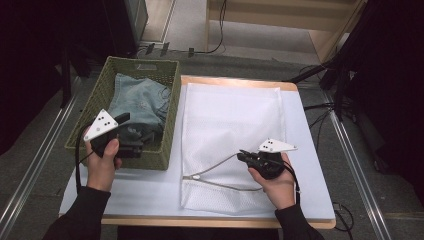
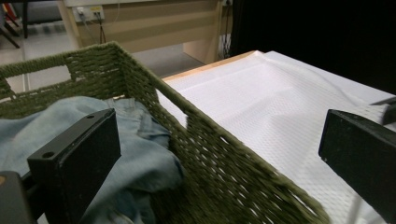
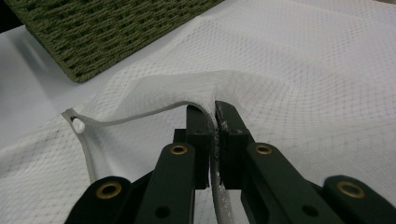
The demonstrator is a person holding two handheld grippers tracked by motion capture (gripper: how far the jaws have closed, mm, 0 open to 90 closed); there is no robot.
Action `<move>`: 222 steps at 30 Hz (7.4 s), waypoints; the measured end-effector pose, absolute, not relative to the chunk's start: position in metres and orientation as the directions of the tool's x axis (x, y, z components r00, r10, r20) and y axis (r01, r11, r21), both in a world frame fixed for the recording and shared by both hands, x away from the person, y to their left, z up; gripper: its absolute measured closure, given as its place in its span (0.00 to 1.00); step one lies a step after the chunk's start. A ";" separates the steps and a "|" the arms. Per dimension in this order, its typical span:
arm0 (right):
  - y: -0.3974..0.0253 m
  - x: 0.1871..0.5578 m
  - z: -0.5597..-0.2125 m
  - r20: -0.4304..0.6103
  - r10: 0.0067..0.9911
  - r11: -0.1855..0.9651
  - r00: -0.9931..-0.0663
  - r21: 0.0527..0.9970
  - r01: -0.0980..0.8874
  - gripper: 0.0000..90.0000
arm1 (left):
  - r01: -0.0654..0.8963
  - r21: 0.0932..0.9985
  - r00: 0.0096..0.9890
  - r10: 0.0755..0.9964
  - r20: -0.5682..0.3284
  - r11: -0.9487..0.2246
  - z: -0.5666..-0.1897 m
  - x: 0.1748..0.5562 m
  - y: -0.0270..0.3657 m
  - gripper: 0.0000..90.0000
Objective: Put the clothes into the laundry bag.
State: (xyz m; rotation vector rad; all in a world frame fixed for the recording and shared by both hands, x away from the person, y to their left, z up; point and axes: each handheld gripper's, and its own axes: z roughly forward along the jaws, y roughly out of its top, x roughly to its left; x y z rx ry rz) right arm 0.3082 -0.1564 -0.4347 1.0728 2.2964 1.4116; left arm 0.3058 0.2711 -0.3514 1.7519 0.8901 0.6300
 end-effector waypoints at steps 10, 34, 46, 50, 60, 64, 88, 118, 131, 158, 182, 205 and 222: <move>-0.157 0.309 -0.435 0.154 0.690 0.273 -0.707 0.849 0.452 0.96 | 0.370 0.912 0.552 0.831 -0.063 -0.176 -0.334 0.368 0.284 0.00; -0.160 0.309 -0.437 0.165 0.685 0.271 -0.709 0.846 0.459 0.96 | 0.746 0.657 0.320 0.924 -0.208 -0.110 -0.393 0.438 0.313 0.00; -0.161 0.309 -0.439 0.165 0.686 0.277 -0.709 0.841 0.464 0.95 | 0.791 0.607 0.248 0.945 -0.212 -0.071 -0.415 0.450 0.317 0.00; -0.162 0.309 -0.439 0.165 0.686 0.278 -0.709 0.841 0.465 0.95 | 0.809 0.581 0.231 0.955 -0.184 -0.084 -0.420 0.451 0.316 0.00; -0.163 0.308 -0.440 0.168 0.685 0.280 -0.709 0.838 0.469 0.94 | 0.839 0.529 0.234 0.963 -0.136 -0.129 -0.431 0.454 0.308 0.00; -0.163 0.308 -0.441 0.169 0.686 0.281 -0.707 0.836 0.472 0.94 | 0.842 0.532 0.211 0.964 -0.165 -0.093 -0.431 0.454 0.308 0.00; -0.160 0.309 -0.445 0.171 0.682 0.292 -0.711 0.828 0.479 0.94 | 0.887 0.435 0.198 0.979 -0.053 -0.156 -0.437 0.459 0.289 0.00; -0.161 0.311 -0.446 0.157 0.686 0.301 -0.710 0.828 0.474 0.96 | 0.791 0.604 0.281 0.935 -0.215 -0.099 -0.389 0.444 0.292 0.77; -0.161 0.310 -0.443 0.137 0.682 0.312 -0.718 0.834 0.456 0.99 | 0.595 0.804 0.311 0.923 -0.229 -0.001 -0.345 0.418 0.307 0.77; -0.161 0.310 -0.442 0.131 0.677 0.320 -0.725 0.834 0.449 0.99 | 0.324 0.945 0.380 0.920 -0.095 -0.037 -0.304 0.374 0.296 0.76; -0.163 0.313 -0.448 0.156 0.672 0.311 -0.724 0.828 0.467 1.00 | 0.227 0.973 0.619 0.778 -0.107 -0.047 -0.276 0.331 0.236 0.76; -0.162 0.314 -0.449 0.155 0.673 0.314 -0.724 0.826 0.468 1.00 | 0.189 0.981 0.800 0.586 -0.126 -0.048 -0.312 0.237 0.191 0.76; -0.167 0.318 -0.442 0.205 0.681 0.252 -0.703 0.836 0.488 1.00 | 0.195 0.978 0.917 0.368 -0.154 -0.077 -0.371 0.205 0.170 0.75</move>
